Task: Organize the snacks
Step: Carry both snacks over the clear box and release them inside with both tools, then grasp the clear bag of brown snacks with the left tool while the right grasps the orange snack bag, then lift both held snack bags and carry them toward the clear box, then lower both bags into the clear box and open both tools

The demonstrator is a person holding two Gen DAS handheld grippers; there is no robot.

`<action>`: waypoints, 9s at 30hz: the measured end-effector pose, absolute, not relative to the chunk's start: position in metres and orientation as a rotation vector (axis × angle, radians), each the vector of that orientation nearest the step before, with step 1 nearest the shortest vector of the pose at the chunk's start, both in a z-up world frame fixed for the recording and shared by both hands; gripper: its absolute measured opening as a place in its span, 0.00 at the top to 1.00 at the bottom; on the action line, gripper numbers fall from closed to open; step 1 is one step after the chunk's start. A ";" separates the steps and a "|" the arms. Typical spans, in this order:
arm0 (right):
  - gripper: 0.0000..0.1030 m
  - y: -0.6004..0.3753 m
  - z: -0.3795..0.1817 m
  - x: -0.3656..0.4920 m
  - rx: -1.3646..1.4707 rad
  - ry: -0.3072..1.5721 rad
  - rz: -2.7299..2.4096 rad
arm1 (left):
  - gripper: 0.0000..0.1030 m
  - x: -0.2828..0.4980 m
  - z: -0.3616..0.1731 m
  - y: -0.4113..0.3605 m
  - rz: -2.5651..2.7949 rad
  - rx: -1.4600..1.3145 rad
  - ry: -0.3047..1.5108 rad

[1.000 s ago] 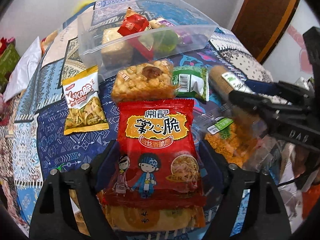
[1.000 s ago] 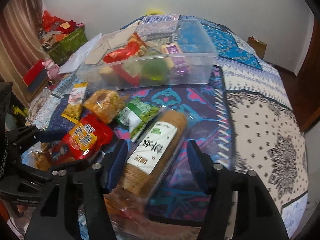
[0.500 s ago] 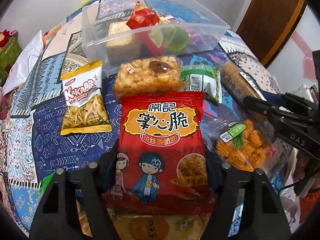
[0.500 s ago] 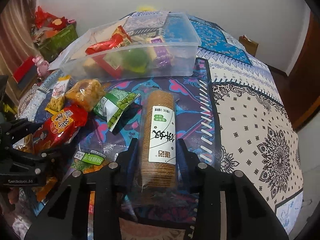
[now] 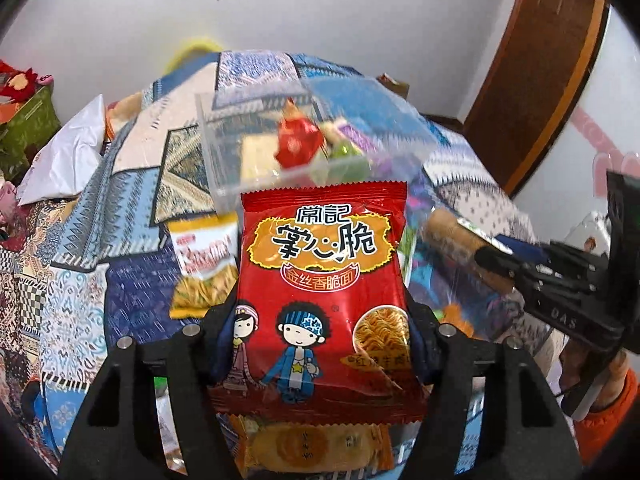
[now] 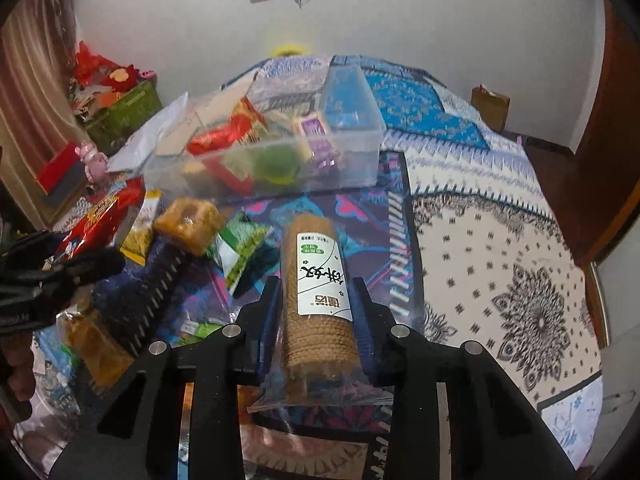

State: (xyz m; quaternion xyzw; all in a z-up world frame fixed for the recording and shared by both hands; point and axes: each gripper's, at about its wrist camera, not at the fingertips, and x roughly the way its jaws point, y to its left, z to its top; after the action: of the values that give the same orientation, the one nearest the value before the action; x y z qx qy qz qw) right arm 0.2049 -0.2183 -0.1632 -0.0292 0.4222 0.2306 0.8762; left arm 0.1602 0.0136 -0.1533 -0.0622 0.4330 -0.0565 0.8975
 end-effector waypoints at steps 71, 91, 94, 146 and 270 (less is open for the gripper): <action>0.65 -0.113 -0.166 0.358 -0.080 0.843 0.588 | 0.34 0.332 -0.170 0.058 0.027 -0.131 0.875; 0.34 -0.156 -0.129 0.304 -0.061 0.821 0.561 | 0.11 0.308 -0.154 0.057 -0.039 -0.231 0.932; 0.33 -0.165 -0.126 0.289 -0.058 0.821 0.561 | 0.11 0.307 -0.155 0.058 -0.029 -0.247 0.954; 0.40 -0.160 -0.207 0.167 -0.151 0.998 0.649 | 0.54 0.073 -0.223 0.101 0.083 -0.100 1.097; 0.47 -0.092 -0.169 0.376 -0.013 0.874 0.633 | 0.56 0.328 -0.149 0.078 -0.012 -0.132 0.824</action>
State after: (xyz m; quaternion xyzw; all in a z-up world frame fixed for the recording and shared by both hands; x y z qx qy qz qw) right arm 0.3757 -0.0921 -0.1694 -0.0063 0.4160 0.3012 0.8580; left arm 0.3284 0.0777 -0.1487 -0.0642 0.4000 -0.0057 0.9143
